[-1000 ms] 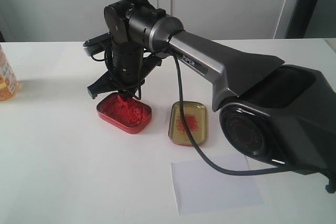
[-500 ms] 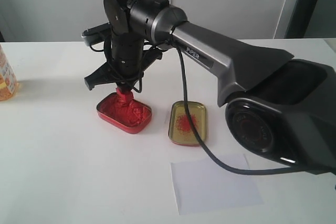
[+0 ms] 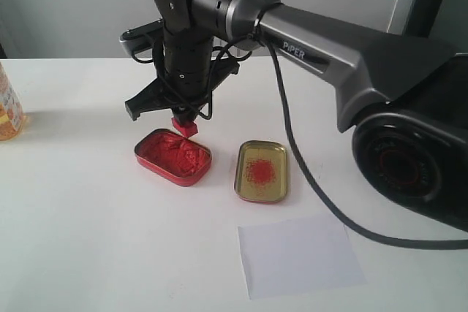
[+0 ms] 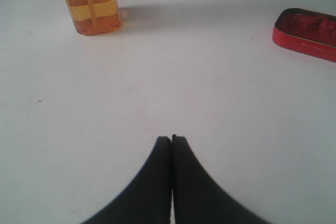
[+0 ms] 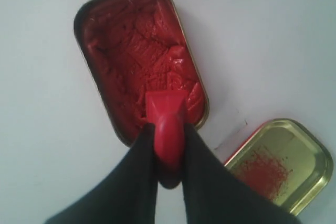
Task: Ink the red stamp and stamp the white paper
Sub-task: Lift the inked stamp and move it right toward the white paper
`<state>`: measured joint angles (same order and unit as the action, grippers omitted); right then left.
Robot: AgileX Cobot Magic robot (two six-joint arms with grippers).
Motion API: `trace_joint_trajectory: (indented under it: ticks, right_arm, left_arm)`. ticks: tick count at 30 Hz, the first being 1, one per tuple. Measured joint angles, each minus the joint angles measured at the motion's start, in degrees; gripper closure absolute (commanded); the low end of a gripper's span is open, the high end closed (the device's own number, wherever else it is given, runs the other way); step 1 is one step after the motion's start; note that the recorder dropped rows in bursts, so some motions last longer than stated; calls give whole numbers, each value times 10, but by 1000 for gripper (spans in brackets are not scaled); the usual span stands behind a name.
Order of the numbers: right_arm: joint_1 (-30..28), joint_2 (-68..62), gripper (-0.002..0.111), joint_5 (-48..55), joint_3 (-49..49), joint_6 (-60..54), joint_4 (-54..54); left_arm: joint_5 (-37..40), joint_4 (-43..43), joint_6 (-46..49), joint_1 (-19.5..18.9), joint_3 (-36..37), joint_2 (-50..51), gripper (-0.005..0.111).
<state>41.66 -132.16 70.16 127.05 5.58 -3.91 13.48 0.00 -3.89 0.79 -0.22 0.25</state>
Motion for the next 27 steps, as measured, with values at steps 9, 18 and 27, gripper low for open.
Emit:
trace_joint_trajectory:
  ticks: [9, 18, 27]
  right_arm:
    - [0, 62, 108, -1, -96, 0, -7]
    - [-1, 137, 108, -37, -231, 0, -8]
    - [-33, 237, 108, -92, -369, 0, -10]
  left_arm:
    - [0, 0, 0, 0, 0, 0, 107]
    - [0, 0, 0, 0, 0, 0, 107]
    - [0, 0, 0, 0, 0, 0, 107]
